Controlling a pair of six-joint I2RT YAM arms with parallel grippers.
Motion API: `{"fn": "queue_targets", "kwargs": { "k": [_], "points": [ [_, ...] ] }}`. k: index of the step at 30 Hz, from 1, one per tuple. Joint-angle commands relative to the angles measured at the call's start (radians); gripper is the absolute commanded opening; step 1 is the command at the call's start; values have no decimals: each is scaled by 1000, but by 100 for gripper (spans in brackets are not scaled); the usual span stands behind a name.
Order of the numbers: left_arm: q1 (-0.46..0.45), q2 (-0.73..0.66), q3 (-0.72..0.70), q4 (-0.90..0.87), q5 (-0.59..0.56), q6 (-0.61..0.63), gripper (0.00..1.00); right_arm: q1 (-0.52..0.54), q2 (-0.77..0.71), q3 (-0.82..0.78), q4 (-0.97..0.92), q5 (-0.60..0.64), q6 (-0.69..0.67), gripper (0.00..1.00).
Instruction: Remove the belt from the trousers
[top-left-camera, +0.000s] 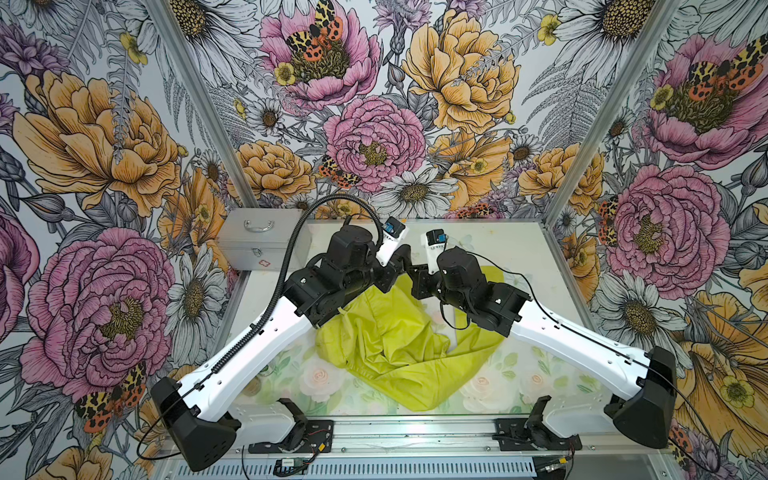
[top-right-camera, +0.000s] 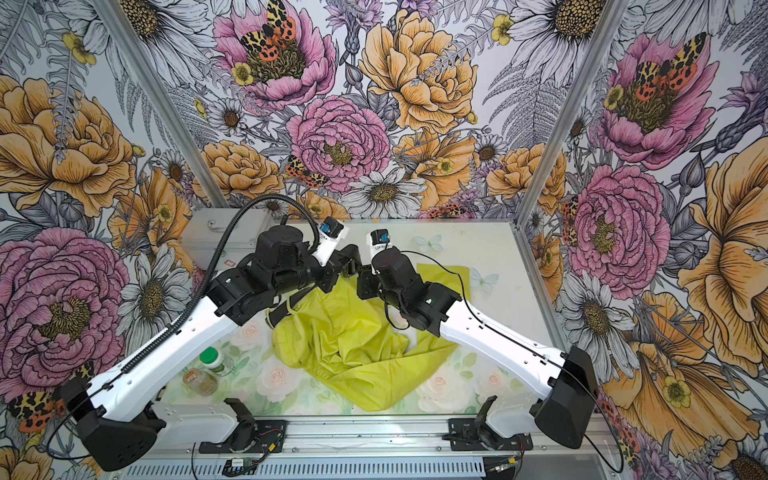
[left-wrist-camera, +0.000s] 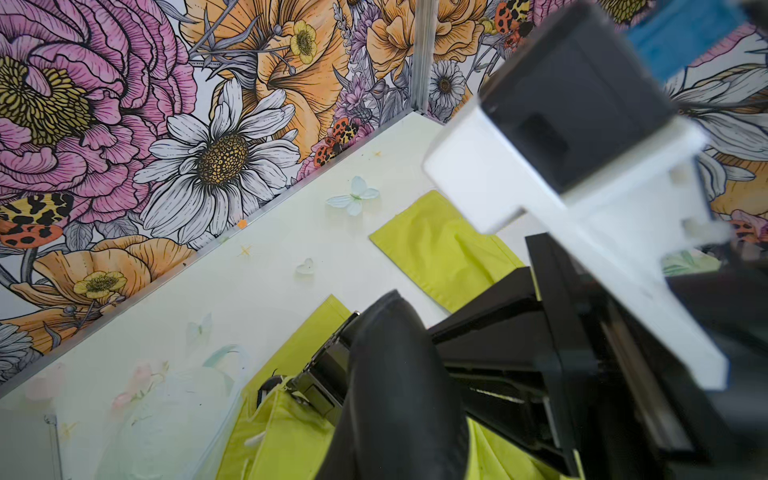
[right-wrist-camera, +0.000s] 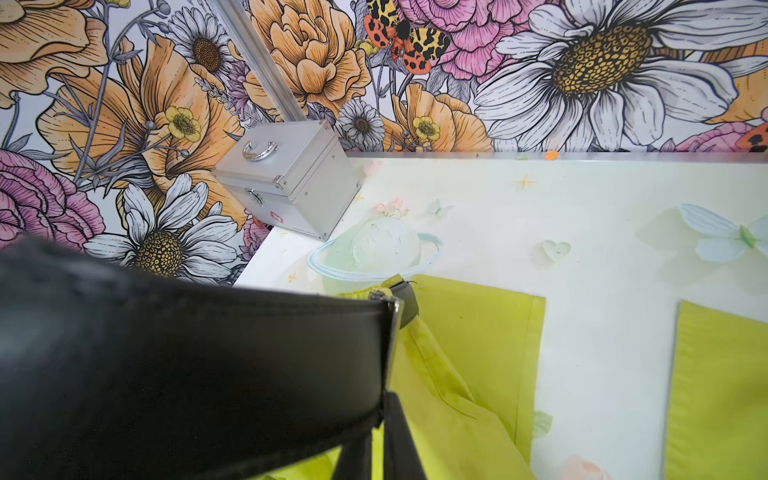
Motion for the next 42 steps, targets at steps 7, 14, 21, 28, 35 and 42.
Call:
{"fn": "queue_targets", "kwargs": {
  "k": [7,14,21,28,35,42],
  "points": [
    [-7,-188,80,323,362,-131,0,-105,96,-98,-83,62,55,2],
    [13,-239,11,501,490,-243,0,-117,144,-100,-67,53,53,10],
    [14,-249,-18,623,605,-290,0,-125,168,-116,-58,45,60,17],
    [32,-244,-27,602,557,-287,0,-128,155,-134,-39,36,55,14],
    [184,-231,-91,525,391,-345,2,-128,50,-161,-16,42,32,1],
    [410,-47,-182,392,329,-435,5,-124,10,-184,-15,25,26,0]
  ]
}}
